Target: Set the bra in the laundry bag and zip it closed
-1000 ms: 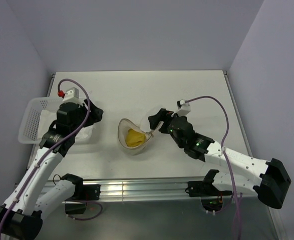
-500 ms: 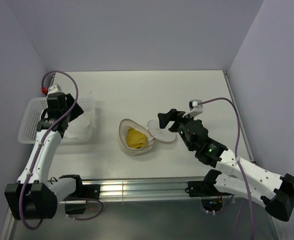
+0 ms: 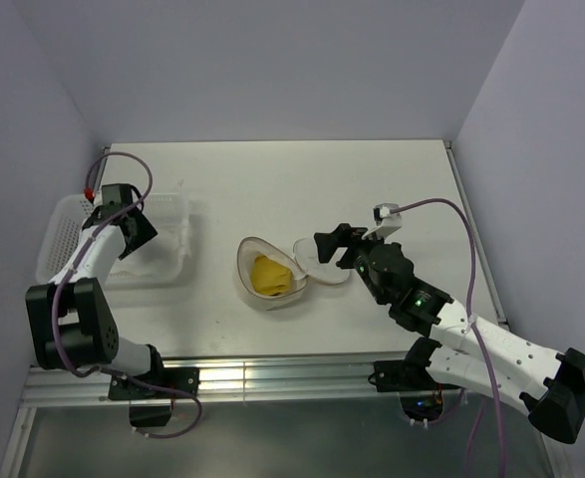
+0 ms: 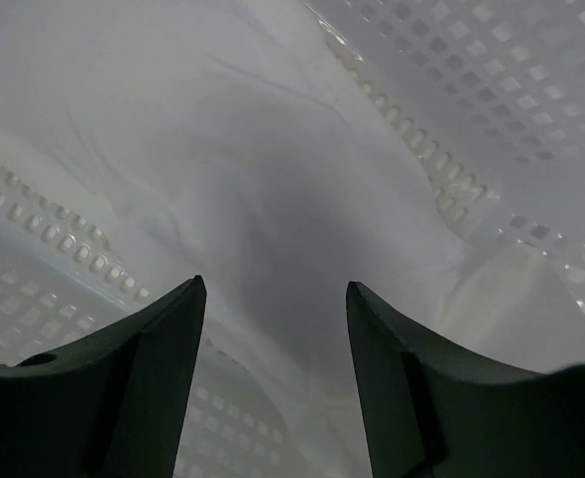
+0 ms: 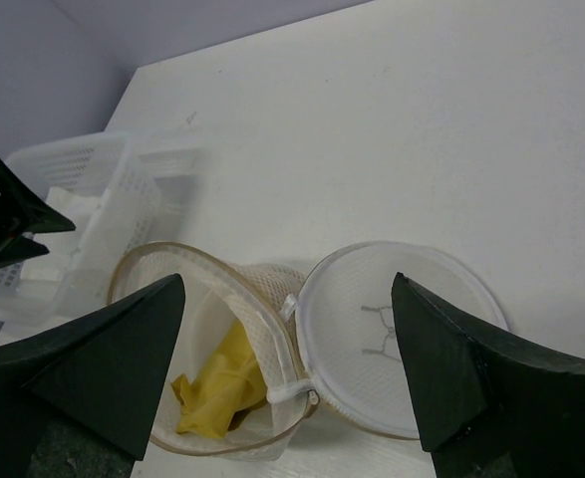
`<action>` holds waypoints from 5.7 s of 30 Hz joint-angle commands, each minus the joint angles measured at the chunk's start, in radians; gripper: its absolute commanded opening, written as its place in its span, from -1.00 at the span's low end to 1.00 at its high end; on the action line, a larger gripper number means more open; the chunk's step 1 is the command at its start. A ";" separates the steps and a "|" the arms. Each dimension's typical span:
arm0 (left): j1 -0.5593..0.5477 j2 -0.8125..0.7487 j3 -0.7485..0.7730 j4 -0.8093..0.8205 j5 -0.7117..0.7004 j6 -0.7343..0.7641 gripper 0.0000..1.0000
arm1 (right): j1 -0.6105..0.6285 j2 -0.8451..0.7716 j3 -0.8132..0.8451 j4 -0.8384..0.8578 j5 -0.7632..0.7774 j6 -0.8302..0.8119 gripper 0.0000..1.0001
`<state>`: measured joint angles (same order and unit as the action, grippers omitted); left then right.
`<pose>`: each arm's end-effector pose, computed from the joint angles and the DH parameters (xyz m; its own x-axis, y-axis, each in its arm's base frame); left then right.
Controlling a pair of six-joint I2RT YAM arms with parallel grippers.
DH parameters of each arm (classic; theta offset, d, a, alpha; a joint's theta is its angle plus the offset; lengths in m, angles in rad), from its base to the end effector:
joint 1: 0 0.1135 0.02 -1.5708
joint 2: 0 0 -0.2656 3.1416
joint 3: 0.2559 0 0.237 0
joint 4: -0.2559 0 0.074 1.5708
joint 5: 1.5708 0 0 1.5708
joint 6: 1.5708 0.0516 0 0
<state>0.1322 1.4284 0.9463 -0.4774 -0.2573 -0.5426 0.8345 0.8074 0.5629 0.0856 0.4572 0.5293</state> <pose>0.2802 0.0505 0.2218 -0.5546 -0.5775 -0.5991 -0.6523 0.7487 -0.1179 0.1459 0.1271 0.2891 -0.2796 0.3661 -0.8876 -0.2676 0.8581 0.4383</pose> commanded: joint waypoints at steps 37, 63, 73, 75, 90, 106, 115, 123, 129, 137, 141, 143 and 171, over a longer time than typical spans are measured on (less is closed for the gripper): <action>-0.332 -0.310 0.406 0.049 -0.077 0.001 -1.00 | -0.008 -0.094 -0.014 0.034 -0.011 0.005 0.79; -0.902 0.704 1.216 0.261 0.222 0.084 0.67 | -0.009 -0.387 -0.069 -0.055 0.224 -0.029 0.68; -0.895 0.014 0.590 0.468 0.147 0.020 0.67 | -0.086 -0.013 0.105 -0.156 0.166 -0.052 -0.55; -0.895 -0.057 0.458 0.467 0.199 -0.011 0.66 | -0.146 0.115 0.153 -0.185 0.068 -0.066 -0.70; -0.898 -0.632 -0.039 0.142 0.162 0.076 0.69 | -0.416 0.972 0.759 -0.306 -0.124 -0.069 -0.39; -0.893 -0.700 -0.126 0.091 0.237 0.168 0.70 | -0.396 1.544 1.462 -0.774 -0.141 -0.167 0.46; -0.844 -0.695 -0.136 0.106 0.250 0.164 0.69 | -0.472 1.388 1.162 -0.698 -0.037 -0.212 -0.07; -0.746 -0.678 -0.147 0.134 0.352 0.148 0.68 | -0.540 1.103 0.876 -0.641 0.024 -0.250 -0.01; -0.694 -0.674 -0.150 0.148 0.421 0.142 0.68 | -0.650 0.994 0.793 -0.518 -0.161 -0.197 0.75; -0.677 -0.701 -0.161 0.152 0.437 0.139 0.68 | -0.781 1.249 1.060 -0.514 -0.212 -0.032 0.89; -0.671 -0.707 -0.162 0.154 0.449 0.141 0.68 | -0.827 1.339 1.164 -0.538 -0.247 0.015 0.90; -0.660 -0.703 -0.167 0.164 0.476 0.139 0.68 | -0.873 1.359 1.196 -0.512 -0.331 0.050 0.90; -0.517 -0.717 -0.193 0.240 0.648 0.104 0.68 | -0.937 1.529 1.370 -0.633 -0.534 0.012 0.02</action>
<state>-0.3893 0.7189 0.7555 -0.2886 0.3695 -0.4355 -0.1074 2.3936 1.9915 -0.5198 -0.0563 0.5571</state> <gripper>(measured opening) 0.838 0.564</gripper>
